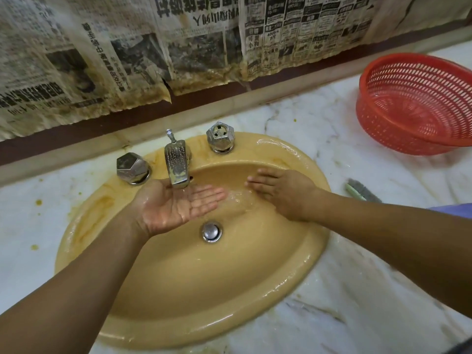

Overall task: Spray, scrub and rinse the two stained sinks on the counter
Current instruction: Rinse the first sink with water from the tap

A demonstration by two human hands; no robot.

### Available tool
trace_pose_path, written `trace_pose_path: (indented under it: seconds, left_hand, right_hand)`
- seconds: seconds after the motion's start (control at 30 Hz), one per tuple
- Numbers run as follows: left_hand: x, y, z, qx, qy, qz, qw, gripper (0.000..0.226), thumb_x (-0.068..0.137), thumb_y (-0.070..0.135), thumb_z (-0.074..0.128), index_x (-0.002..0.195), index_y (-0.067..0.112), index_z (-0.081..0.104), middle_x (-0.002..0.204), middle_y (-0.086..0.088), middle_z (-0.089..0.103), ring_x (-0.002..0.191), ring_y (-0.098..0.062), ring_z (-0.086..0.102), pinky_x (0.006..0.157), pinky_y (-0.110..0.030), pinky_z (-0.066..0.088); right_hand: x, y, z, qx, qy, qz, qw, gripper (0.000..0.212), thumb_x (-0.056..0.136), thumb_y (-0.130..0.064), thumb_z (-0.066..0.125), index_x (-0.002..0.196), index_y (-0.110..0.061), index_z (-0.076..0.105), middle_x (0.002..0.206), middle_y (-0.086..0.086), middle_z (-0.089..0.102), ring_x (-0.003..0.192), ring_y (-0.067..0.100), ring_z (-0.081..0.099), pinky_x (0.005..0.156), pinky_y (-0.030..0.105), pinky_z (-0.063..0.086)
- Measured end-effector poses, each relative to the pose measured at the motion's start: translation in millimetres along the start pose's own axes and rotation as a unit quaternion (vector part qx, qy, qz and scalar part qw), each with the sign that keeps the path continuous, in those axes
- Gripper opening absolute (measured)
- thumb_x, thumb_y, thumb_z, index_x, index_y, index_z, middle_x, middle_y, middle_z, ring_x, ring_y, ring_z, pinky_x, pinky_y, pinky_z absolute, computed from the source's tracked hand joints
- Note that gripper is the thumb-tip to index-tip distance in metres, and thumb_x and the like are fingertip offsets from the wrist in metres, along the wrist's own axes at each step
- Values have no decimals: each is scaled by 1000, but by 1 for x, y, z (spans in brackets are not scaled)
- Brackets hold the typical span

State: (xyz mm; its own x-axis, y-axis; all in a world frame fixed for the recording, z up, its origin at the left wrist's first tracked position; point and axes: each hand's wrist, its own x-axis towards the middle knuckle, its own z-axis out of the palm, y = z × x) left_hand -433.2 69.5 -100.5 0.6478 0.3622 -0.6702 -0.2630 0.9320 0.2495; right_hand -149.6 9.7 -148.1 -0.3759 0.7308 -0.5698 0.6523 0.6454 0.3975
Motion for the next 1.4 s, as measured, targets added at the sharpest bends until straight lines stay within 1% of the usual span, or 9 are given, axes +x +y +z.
trace_pose_path:
  seconds: [0.23, 0.43, 0.63, 0.8, 0.97, 1.07, 1.17, 1.23, 1.4]
  left_hand:
    - [16, -12, 0, 25, 15, -12, 1000, 58, 107, 26, 26, 144, -15, 44, 143, -37, 51, 140, -48, 46, 119, -54, 36]
    - [29, -30, 5, -53, -32, -46, 997, 74, 106, 38, 22, 147, -23, 30, 149, -45, 37, 144, -54, 34, 123, -54, 23]
    - [5, -1, -29, -31, 10, 7, 999, 77, 108, 45, 16, 150, -17, 32, 151, -41, 39, 145, -50, 38, 126, -50, 20]
    - [7, -15, 3, 8, -46, -21, 999, 78, 103, 43, 22, 148, -21, 32, 152, -42, 36, 147, -52, 32, 127, -52, 16]
    - [4, 3, 2, -85, 12, 123, 989, 66, 106, 32, 22, 142, -21, 39, 138, -44, 51, 137, -52, 46, 121, -53, 29]
    - [3, -8, -2, -8, 40, 76, 996, 66, 106, 32, 22, 140, -19, 45, 138, -39, 55, 138, -48, 47, 123, -50, 27]
    - [6, -24, -1, 22, 28, 15, 999, 67, 105, 34, 26, 142, -20, 42, 141, -41, 51, 141, -50, 42, 122, -53, 27]
    - [6, -19, 4, -16, 15, 36, 999, 65, 104, 30, 29, 143, -20, 41, 142, -43, 48, 141, -53, 41, 123, -54, 25]
    - [12, -18, 14, -3, -36, 25, 999, 71, 105, 39, 25, 148, -17, 36, 153, -38, 38, 148, -48, 34, 127, -52, 16]
  right_hand:
    - [6, -31, 8, 26, -113, -69, 991, 66, 107, -48, 18, 163, -20, -4, 169, -2, -17, 155, 12, -16, 123, 42, -17]
    - [34, 2, -5, -141, 84, -26, 986, 70, 107, -46, 13, 156, -10, -21, 161, 3, -32, 148, 17, -33, 115, 49, -31]
    - [31, -11, 27, -111, -43, -110, 987, 70, 105, -56, 9, 162, -19, -7, 169, -2, -16, 155, 13, -17, 123, 54, -15]
    - [68, 4, 5, -260, 153, -65, 951, 70, 106, -43, 14, 153, -7, -22, 162, 6, -32, 151, 23, -29, 117, 54, -27]
    - [79, -9, 21, -268, 117, -136, 947, 61, 108, -40, 7, 160, -14, -12, 169, -2, -19, 154, 16, -21, 118, 55, -24]
    - [69, -12, 30, -205, 88, -132, 966, 65, 106, -46, 4, 163, -17, -8, 168, -1, -19, 154, 15, -21, 123, 51, -17]
    - [84, -9, 9, -244, 182, -98, 948, 68, 106, -46, 8, 158, -10, -16, 166, 3, -25, 154, 20, -23, 120, 53, -22]
    - [100, -10, -21, -284, 203, -72, 934, 69, 103, -42, 11, 160, -9, -9, 168, 6, -19, 157, 24, -13, 121, 55, -19]
    - [100, -20, -12, -218, 50, -121, 967, 58, 107, -48, 15, 157, -25, 33, 167, -3, 22, 156, 25, 9, 125, 55, -2]
